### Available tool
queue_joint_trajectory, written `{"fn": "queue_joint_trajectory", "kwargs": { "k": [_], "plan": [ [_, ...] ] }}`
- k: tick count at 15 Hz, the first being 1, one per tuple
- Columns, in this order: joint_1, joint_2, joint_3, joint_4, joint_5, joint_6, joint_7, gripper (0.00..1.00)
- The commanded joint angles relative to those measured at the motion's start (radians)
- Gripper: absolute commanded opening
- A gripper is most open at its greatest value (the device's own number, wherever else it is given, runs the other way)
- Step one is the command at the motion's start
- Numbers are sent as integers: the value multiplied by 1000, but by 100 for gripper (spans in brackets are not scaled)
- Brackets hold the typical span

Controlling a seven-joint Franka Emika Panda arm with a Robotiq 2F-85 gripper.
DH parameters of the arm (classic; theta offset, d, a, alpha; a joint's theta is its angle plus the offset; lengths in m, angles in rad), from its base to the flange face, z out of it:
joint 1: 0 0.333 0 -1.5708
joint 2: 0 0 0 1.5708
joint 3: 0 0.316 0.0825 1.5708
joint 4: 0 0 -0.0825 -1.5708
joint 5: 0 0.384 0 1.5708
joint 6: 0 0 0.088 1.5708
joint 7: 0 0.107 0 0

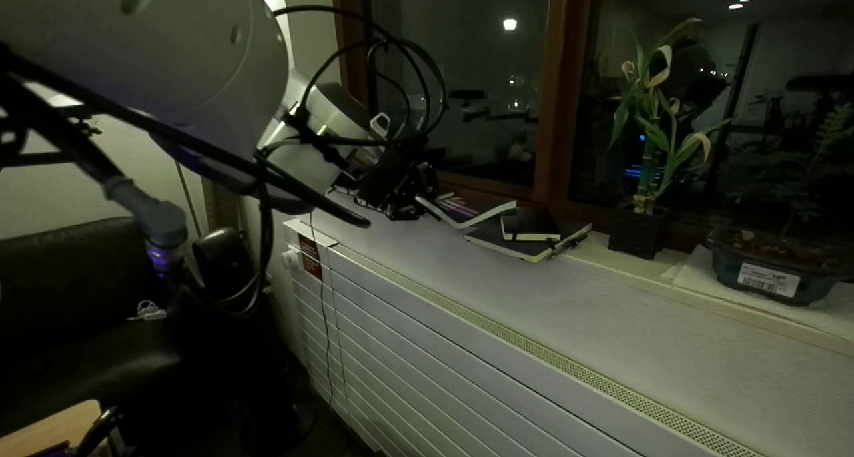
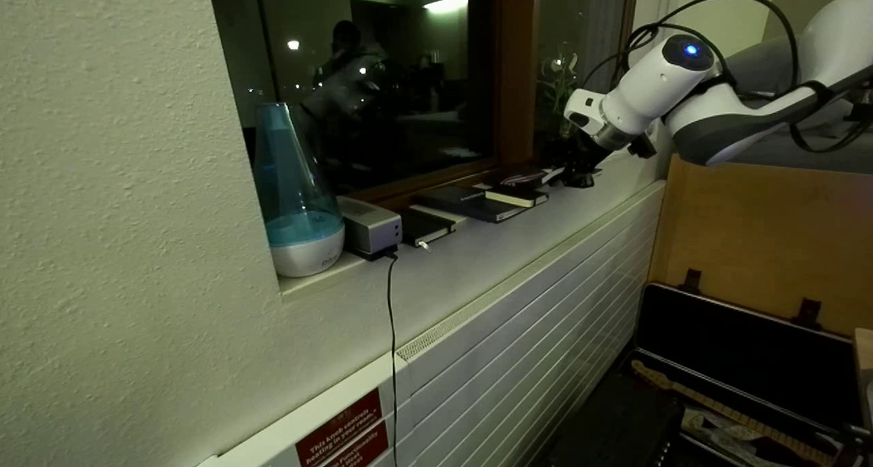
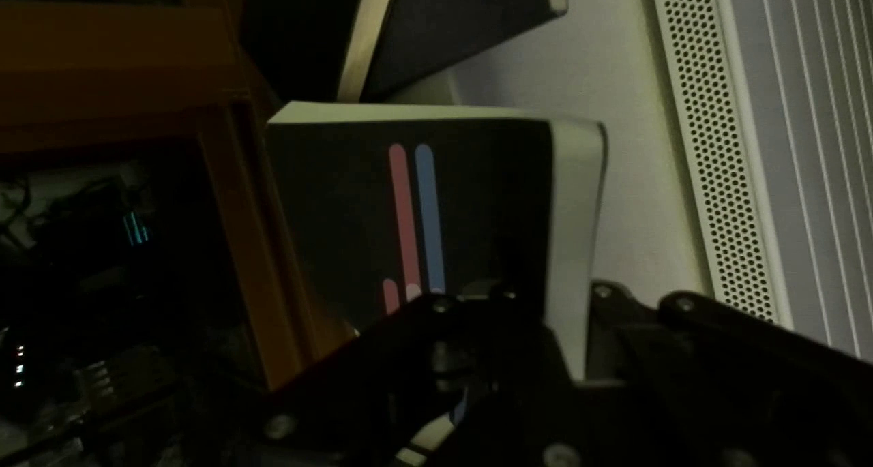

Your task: Change the position of the object

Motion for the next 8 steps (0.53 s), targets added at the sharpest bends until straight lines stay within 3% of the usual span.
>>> {"fn": "queue_joint_trajectory", "kwargs": {
  "k": [1,2,8],
  "plan": [
    [4,80,-22,-3,74,-24,19,20],
    [4,84,-24,-2,70,-17,27,37],
    [6,83,-55,-3,23,4,90,74]
  ]
}}
